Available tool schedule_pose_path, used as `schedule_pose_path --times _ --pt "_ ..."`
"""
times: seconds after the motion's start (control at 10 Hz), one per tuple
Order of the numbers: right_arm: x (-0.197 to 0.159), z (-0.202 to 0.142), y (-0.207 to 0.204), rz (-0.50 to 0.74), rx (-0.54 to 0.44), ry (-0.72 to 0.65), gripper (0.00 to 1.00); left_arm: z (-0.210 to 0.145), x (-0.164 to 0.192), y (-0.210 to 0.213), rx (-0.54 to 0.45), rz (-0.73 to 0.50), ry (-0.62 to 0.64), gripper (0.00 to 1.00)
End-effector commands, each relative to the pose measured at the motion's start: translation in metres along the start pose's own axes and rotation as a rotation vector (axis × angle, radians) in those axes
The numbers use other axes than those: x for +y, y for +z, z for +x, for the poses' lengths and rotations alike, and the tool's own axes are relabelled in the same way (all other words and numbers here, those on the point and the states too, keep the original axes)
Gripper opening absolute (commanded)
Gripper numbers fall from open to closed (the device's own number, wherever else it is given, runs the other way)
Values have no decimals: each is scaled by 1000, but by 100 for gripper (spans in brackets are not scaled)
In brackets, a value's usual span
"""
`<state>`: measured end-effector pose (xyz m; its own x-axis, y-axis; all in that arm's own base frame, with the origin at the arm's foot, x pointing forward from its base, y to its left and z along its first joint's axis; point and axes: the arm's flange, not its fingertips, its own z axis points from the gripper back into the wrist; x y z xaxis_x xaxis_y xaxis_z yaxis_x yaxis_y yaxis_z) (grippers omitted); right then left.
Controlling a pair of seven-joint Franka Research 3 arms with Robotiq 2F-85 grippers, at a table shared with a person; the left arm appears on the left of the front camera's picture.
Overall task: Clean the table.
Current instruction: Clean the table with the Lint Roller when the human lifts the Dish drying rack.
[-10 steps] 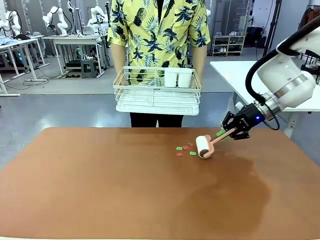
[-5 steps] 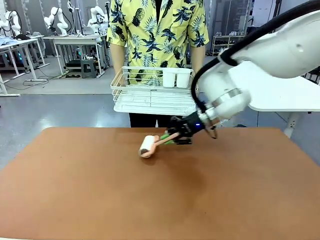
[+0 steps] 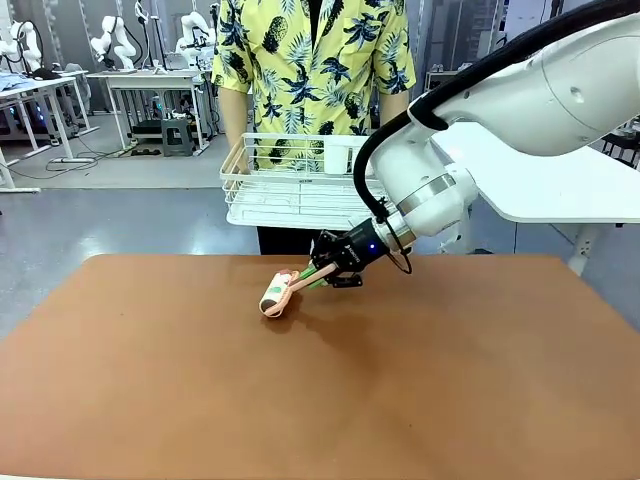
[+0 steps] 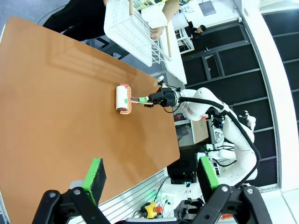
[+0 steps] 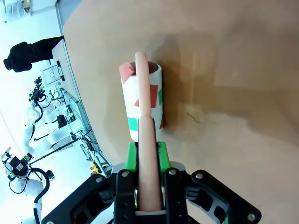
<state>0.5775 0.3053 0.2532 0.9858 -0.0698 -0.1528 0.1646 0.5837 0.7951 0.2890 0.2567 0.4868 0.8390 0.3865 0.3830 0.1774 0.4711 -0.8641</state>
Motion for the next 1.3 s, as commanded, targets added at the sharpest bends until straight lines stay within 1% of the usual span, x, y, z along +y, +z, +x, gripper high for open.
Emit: schedule_pose_path --times 0.0,0.1,0.2,0.3,0.4,0.5,0.6,0.7,0.8,0.9,1.1,1.2 --pt "8 -27 30 -25 124 15 21 -1 -1 2 -9 -22 -15 100" --pt "41 -28 86 -35 151 59 21 -1 -1 2 -9 -22 -15 100" --pt "73 -40 157 -171 252 105 21 -1 -1 2 -9 -22 -15 100" --pt "88 -58 221 -325 293 75 21 -1 -1 2 -9 -22 -15 100" --pt "88 -79 259 -466 309 45 21 -1 -1 2 -9 -22 -15 100" --pt "89 -110 290 -627 249 42 21 -1 -1 2 -9 -22 -15 100" --pt "90 -144 314 -745 154 59 21 -1 -1 2 -9 -22 -15 100" --pt "81 -173 330 -825 107 35 21 -1 -1 2 -9 -22 -15 100" --pt "65 -197 338 -878 83 69 21 -1 -1 2 -9 -22 -15 100" --pt "44 -206 336 -831 39 77 21 -1 -1 2 -9 -22 -15 100" --pt "11 -214 327 -852 -191 109 21 -1 -1 2 -9 -22 -15 100" --pt "4 -221 327 -825 -190 132 21 -1 -1 2 -9 -22 -15 100"
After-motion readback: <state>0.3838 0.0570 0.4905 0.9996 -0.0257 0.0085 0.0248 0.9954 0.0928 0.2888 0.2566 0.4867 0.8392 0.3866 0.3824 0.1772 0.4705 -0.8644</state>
